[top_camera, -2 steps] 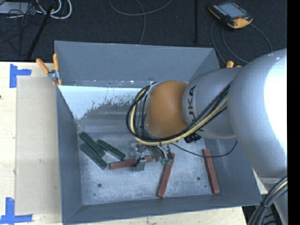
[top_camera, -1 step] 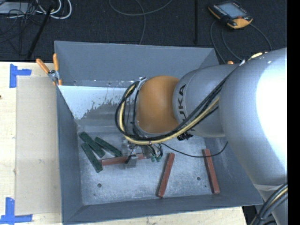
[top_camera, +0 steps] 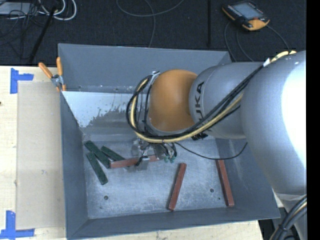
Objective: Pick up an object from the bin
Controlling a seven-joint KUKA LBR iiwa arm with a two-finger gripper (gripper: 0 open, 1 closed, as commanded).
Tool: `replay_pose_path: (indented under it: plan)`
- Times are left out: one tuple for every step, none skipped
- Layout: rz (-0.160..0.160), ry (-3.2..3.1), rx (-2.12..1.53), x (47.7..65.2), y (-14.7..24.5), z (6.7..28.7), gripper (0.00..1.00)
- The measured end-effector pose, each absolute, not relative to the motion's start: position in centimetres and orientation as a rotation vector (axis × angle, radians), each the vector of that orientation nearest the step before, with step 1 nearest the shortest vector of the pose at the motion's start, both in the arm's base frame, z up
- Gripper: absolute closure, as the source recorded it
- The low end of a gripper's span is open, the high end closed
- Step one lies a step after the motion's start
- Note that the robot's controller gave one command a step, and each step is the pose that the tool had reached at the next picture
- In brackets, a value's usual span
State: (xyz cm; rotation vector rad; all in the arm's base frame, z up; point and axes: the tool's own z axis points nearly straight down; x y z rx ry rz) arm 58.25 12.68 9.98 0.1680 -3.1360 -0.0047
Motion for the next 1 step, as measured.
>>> replay_pose_path:
  plan:
    - [0.000,-3.140,0.123,56.14,14.20,23.19,1.00]
